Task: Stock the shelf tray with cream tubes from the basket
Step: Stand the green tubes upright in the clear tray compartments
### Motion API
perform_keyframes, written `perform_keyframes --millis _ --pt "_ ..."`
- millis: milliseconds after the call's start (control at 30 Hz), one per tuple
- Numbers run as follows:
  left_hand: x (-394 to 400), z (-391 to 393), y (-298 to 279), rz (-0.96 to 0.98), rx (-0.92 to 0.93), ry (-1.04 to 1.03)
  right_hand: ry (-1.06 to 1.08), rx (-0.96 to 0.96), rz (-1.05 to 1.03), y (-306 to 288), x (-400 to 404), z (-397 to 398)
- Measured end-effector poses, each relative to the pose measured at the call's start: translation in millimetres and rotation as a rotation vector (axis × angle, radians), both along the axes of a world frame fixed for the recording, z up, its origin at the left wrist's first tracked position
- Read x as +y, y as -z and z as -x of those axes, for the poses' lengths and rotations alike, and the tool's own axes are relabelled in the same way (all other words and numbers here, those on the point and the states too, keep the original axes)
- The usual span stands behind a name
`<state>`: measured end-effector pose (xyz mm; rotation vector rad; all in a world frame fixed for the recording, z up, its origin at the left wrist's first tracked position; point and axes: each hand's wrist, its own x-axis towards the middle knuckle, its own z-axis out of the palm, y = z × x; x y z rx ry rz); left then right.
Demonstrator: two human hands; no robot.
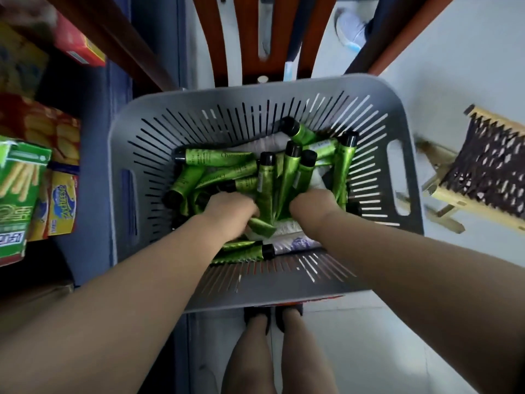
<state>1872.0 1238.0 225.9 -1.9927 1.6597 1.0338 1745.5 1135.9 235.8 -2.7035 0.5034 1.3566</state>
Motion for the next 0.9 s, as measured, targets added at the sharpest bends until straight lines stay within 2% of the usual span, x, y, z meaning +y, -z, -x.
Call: perform_keyframes --millis 167,300,467,667,767,833,900 --pt "5 -12 -52 0.049 0.087 -0.245 0.109 -0.023 -0.037 -54 -5 4" --pt "6 -22 -103 0.094 0.185 -0.516 0.4 -0.105 -0.101 -98 -11 9" --pt "7 -36 -184 0.25 0.378 -0.934 0.645 -0.377 -0.29 -179 -25 3" --pt "8 -35 -291 0.403 0.765 -1.393 1.291 -0.807 -0.76 -287 -22 -8" --pt "8 -33 -346 0.457 0.825 -1.424 1.443 -0.896 -0.974 -336 -15 -17" --pt "11 -36 -377 0.499 0.788 -1.346 1.405 -0.928 -1.029 -364 -10 -21" --pt "13 -38 -404 0.59 0.675 -1.263 1.342 -0.98 -1.038 -390 -5 -24"
